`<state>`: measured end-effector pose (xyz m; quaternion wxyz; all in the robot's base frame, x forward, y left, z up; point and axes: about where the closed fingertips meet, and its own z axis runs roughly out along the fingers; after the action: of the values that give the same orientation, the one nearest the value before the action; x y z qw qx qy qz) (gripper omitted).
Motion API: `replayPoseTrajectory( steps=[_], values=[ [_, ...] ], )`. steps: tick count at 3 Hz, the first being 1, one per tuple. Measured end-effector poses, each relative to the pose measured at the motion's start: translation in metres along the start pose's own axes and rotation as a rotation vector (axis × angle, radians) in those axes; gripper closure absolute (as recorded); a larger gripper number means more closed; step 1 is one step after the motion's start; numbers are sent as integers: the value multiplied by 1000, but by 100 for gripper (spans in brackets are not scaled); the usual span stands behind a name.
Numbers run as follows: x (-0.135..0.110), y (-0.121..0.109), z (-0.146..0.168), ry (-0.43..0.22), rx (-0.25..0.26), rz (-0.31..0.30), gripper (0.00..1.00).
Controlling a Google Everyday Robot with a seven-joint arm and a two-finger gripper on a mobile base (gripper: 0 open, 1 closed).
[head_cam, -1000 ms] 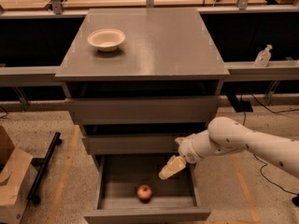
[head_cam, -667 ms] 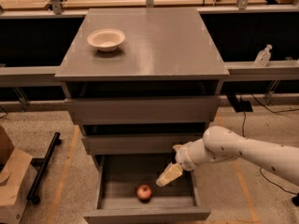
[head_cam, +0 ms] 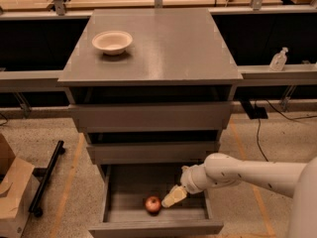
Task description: Pick apple from bottom drawer and place on counter
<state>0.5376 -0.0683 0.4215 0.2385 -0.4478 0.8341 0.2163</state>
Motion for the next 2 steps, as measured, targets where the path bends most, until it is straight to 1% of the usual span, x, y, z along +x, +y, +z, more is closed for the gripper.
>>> replayPoseTrajectory(
  steps=[1, 2],
  values=[
    [19, -8, 41, 15, 38, 93, 0],
    [17, -11, 44, 8, 51, 98, 0]
  ],
)
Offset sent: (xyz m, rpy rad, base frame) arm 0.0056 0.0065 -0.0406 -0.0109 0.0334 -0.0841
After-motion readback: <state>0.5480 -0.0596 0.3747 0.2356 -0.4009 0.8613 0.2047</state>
